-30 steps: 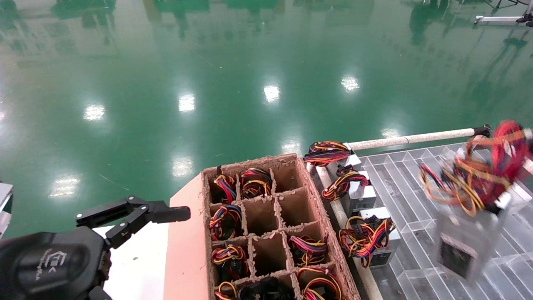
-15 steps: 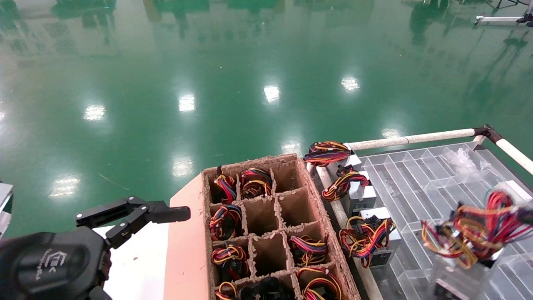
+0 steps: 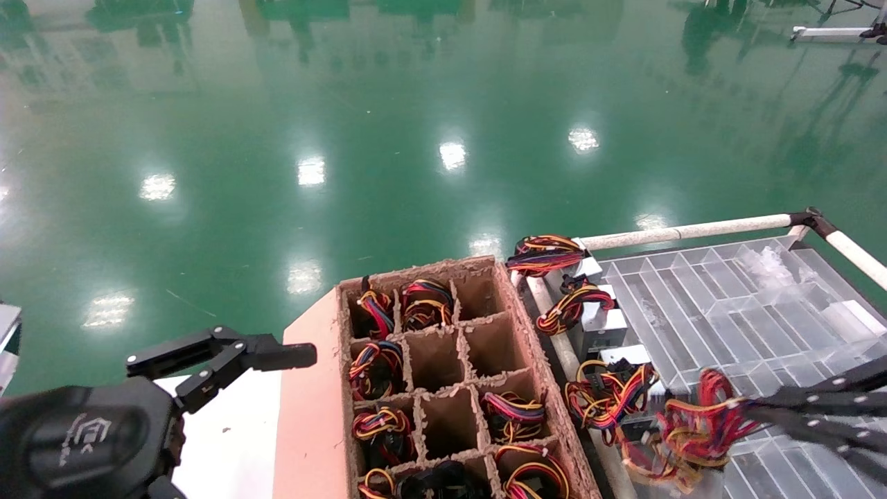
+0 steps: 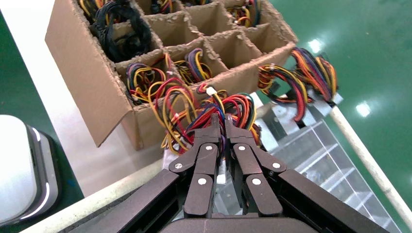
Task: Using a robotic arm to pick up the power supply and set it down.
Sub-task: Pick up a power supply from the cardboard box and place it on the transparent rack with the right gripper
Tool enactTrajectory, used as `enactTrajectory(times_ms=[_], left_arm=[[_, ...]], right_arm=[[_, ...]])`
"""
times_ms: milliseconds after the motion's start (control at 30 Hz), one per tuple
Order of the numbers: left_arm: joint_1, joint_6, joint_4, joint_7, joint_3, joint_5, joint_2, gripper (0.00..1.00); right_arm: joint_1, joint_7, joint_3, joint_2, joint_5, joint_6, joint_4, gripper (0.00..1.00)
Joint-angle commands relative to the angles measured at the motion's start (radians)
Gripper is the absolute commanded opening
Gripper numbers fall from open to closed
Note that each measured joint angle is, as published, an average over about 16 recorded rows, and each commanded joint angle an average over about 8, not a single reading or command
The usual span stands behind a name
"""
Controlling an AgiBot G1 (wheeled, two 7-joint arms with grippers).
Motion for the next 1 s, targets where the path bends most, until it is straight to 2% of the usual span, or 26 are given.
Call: enactTrajectory(times_ms=[33, 433, 900, 967, 1000], left_arm=[[0.000, 0.000, 0.000, 0.000, 0.000, 0.000, 0.000, 1.00], [0.000, 0.000, 0.000, 0.000, 0.000, 0.000, 0.000, 1.00], [0.000, 0.000, 0.000, 0.000, 0.000, 0.000, 0.000, 1.00], [0.000, 0.000, 0.000, 0.000, 0.000, 0.000, 0.000, 1.00], [0.000, 0.000, 0.000, 0.000, 0.000, 0.000, 0.000, 1.00]], right_arm=[[0.006, 0.008, -0.006, -0.017, -0.015, 0.003, 0.017, 0.00], [0.018, 0.022, -0.039, -0.083, -0.062, 0.000, 0.002, 0.00], [-0.079, -0.066, -0.043, -0.076, -0.031, 0.045, -0.119, 0.00], [-0.099, -0.087, -0.042, -0.070, -0.021, 0.052, -0.139, 0.09], [-0.108, -0.097, -0.041, -0.067, -0.017, 0.057, -0.148, 0.21]])
